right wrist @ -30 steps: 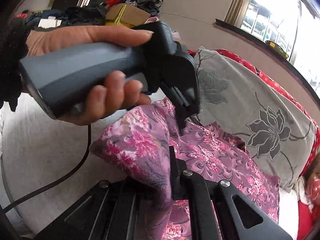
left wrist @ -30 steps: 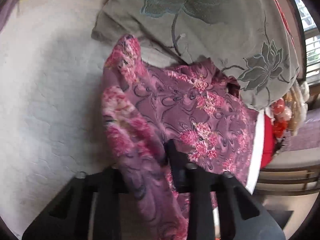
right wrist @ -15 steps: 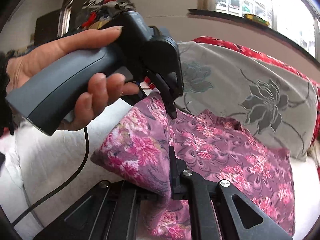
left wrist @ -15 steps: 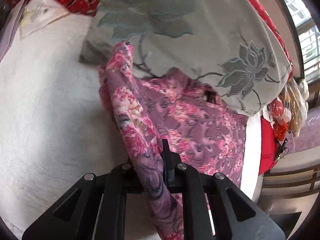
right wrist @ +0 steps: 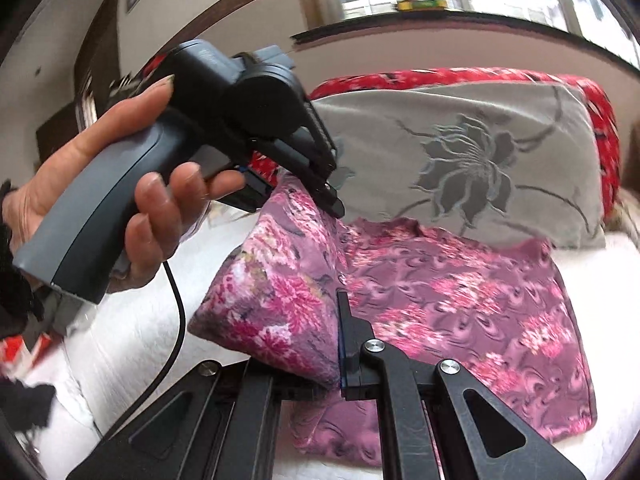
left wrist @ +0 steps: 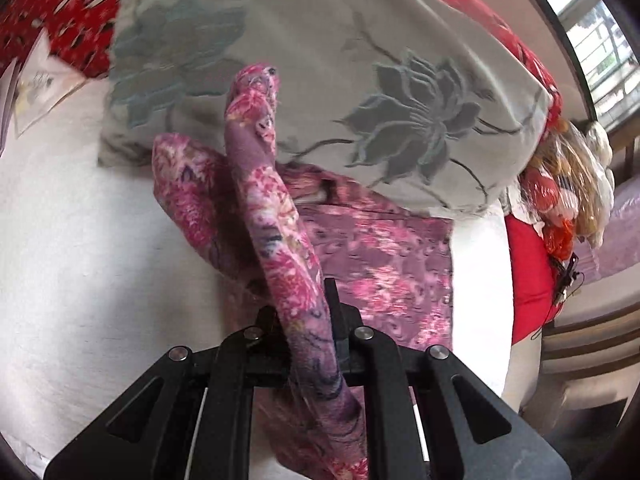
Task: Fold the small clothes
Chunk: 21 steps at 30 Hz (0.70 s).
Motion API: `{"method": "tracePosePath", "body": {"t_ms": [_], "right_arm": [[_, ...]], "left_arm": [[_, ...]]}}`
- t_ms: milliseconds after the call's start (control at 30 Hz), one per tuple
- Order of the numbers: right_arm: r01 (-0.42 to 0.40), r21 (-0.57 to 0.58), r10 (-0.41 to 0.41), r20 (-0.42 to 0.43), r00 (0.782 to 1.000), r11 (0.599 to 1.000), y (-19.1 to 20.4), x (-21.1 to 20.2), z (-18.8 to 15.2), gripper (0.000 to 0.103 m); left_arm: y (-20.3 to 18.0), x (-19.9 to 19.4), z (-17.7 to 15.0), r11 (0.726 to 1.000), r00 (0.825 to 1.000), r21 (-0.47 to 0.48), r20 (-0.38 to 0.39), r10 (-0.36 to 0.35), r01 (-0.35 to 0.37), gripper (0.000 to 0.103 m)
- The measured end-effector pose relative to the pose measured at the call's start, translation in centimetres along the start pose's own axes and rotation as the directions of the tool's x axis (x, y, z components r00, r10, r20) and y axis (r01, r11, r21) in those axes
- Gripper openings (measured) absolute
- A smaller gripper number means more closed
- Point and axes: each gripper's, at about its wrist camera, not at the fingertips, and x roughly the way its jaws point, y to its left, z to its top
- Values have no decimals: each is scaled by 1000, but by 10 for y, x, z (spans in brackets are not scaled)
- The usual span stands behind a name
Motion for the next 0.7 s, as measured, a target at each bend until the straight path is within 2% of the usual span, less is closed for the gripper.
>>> {"method": "tracePosePath", "body": {"t_ms": [367,700], "right_arm": [[-1,211,-2,15,1000,978,-78,-39,-6,5],[15,415,-23,16,1000,910,-151,-60,-23,5]], "left_arm": [[-86,30,-11,997,999,76,-35,-24,27,9],[-151,85,-15,991,994,133,-108,-13,27,9]]}}
